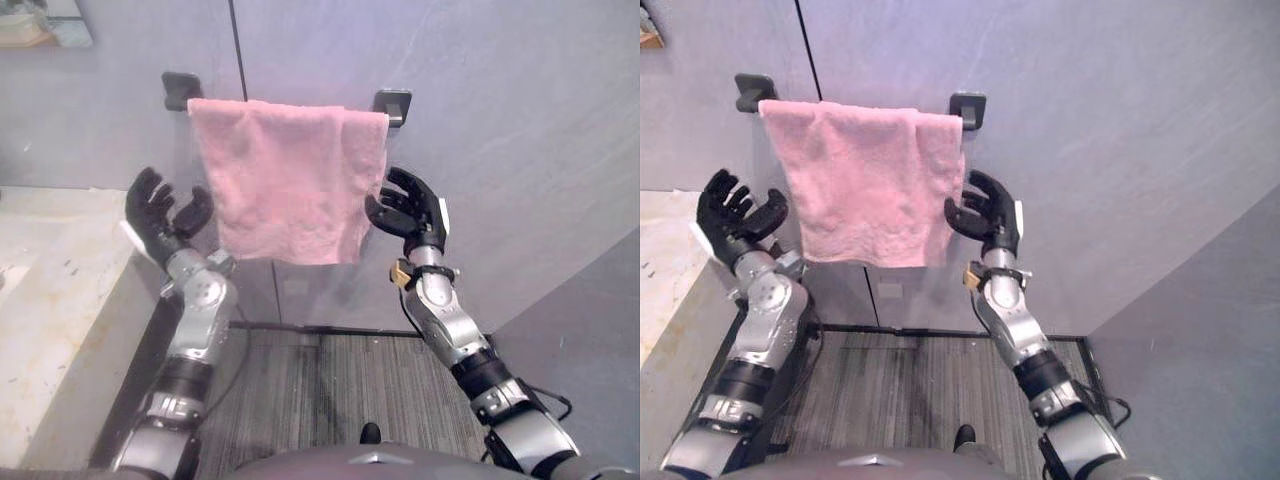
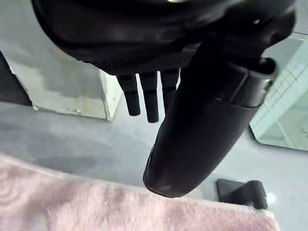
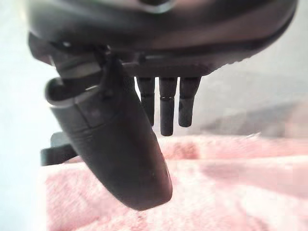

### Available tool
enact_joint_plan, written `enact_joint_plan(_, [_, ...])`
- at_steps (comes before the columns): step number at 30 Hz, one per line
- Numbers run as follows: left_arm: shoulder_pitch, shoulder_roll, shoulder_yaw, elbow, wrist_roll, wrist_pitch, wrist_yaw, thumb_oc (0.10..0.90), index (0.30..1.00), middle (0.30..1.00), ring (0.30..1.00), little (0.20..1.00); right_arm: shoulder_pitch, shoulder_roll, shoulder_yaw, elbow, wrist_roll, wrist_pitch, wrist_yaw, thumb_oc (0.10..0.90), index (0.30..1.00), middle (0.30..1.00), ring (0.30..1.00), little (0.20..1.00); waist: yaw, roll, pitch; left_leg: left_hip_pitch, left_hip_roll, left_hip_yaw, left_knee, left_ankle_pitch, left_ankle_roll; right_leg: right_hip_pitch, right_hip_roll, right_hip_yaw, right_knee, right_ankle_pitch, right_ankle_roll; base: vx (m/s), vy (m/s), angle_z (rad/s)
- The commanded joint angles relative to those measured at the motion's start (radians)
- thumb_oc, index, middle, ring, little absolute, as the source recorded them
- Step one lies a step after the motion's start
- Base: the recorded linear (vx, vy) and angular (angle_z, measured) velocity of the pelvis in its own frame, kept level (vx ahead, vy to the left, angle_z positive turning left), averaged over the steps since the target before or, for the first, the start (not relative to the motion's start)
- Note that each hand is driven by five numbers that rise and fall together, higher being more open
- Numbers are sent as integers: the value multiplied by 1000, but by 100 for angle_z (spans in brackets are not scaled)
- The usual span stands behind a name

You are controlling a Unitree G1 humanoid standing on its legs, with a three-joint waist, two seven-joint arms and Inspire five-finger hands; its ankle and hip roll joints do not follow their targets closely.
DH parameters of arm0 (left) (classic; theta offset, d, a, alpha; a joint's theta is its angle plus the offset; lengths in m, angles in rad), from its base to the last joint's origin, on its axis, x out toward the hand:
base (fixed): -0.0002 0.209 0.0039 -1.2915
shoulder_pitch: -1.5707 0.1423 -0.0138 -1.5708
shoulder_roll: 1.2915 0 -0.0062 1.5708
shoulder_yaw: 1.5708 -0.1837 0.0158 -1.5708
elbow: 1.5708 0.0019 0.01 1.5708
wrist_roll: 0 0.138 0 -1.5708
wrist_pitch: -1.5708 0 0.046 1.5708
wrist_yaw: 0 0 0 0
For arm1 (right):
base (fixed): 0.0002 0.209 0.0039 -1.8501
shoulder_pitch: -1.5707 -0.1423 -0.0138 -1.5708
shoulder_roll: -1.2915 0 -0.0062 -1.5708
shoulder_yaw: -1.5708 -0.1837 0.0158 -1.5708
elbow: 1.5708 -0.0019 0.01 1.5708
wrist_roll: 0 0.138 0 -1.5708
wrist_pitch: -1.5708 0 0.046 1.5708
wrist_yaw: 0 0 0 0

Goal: Organize the bathroom.

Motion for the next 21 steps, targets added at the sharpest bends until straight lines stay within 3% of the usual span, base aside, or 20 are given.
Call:
enact_joint_plan(1, [-103,82,-52,-7,49,-23,-119,800,900,900,900,900,-80,-31,-83,-34,-54,-89,2,800,900,900,900,900,-3,2,-21,-16,-55,45,1,-45,60,75,-57,-23,24,-117,131,-49,-15,-1])
enact_joint_plan(10, [25,95,-70,-36,21,49,-273,800,900,900,900,900,75,-28,-117,-52,-166,-117,-13,800,900,900,900,900,-9,13,-11,-23,-53,52,1,-44,63,64,-55,-12,22,-111,133,-47,-11,-5])
enact_joint_plan(13, [59,99,-73,-35,9,56,-306,800,900,900,900,900,113,-30,-115,-40,-200,-108,-8,800,900,900,900,900,-9,15,-8,-26,-53,52,1,-43,64,61,-55,-12,22,-109,134,-58,0,-3])
enact_joint_plan(17, [171,104,-41,-43,-14,128,-409,800,900,900,900,900,218,-27,-145,22,-254,-85,20,800,900,900,900,900,-13,18,-2,-33,-52,51,1,-40,63,57,-55,-13,21,-104,135,-87,-4,-2])
enact_joint_plan(21, [239,95,-28,27,-44,158,-410,800,900,900,900,900,266,-32,-152,113,-237,-58,3,800,900,900,900,900,-8,19,8,-40,-53,46,1,-36,62,53,-59,-21,23,-95,140,-94,2,-1])
